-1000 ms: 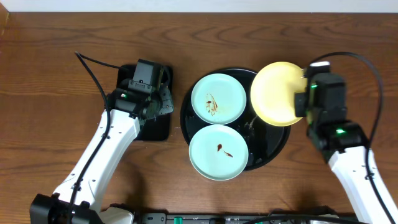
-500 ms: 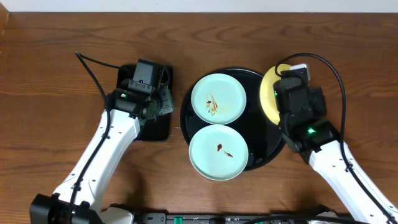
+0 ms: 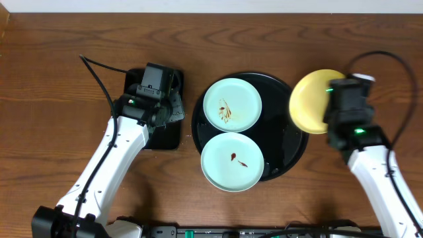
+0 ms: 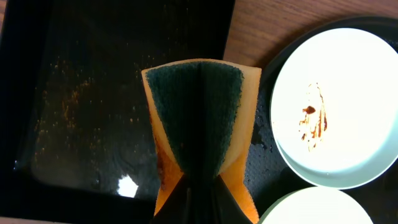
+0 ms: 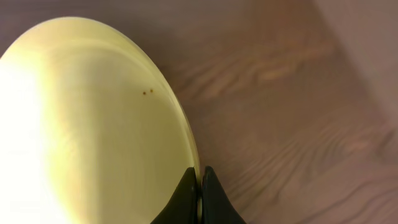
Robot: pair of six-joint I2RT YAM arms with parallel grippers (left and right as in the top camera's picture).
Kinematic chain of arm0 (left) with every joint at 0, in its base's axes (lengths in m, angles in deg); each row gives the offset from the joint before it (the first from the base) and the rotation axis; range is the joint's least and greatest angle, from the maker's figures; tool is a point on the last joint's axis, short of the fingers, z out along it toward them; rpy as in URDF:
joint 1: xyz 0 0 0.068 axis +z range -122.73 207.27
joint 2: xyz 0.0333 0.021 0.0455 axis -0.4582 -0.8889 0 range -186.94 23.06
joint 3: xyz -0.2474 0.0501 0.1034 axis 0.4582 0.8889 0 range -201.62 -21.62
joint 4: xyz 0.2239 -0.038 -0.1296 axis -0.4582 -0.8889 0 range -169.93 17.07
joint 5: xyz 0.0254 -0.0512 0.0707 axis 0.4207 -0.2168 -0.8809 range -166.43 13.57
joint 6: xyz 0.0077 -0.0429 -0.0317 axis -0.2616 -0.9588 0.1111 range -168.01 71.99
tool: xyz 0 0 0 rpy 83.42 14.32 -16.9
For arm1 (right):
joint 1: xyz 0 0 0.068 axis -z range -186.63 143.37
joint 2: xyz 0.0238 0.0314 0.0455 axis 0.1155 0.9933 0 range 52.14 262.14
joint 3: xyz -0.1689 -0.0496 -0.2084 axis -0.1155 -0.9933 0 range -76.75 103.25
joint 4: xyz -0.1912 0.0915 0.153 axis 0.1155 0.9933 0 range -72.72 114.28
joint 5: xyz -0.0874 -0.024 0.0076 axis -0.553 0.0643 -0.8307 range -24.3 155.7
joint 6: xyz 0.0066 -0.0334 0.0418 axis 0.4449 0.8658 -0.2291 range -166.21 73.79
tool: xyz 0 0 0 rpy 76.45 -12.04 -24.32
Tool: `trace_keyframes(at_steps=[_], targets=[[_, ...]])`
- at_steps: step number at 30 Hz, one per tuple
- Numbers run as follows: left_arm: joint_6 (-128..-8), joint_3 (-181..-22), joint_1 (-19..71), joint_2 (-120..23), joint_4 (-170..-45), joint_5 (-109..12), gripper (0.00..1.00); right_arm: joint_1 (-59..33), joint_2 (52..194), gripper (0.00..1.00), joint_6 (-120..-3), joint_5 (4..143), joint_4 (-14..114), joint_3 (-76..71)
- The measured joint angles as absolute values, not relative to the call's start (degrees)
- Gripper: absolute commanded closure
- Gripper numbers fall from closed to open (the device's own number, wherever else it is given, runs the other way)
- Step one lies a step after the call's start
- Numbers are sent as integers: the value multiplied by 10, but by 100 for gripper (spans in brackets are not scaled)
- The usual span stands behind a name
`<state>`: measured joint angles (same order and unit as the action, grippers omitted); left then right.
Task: Clean dirty plates on tray and stack at the side
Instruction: 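Set the yellow plate on the table right of the tray and release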
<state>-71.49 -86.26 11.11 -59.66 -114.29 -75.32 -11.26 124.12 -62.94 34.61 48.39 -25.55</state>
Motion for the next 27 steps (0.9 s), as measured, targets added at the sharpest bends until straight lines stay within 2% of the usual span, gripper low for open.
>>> trace_keyframes(at_steps=[4, 11, 17, 27], targets=[[-715, -863, 111, -597, -1143, -753, 92, 2, 1243, 99, -682, 436, 512, -255], [-715, -863, 111, -597, -1145, -753, 92, 130, 1271, 99, -727, 523, 559, -255], [-715, -863, 111, -597, -1147, -753, 92, 166, 1334, 99, -742, 559, 551, -256], [-715, -863, 111, -597, -1151, -753, 92, 200, 1414, 99, -796, 571, 404, -258]])
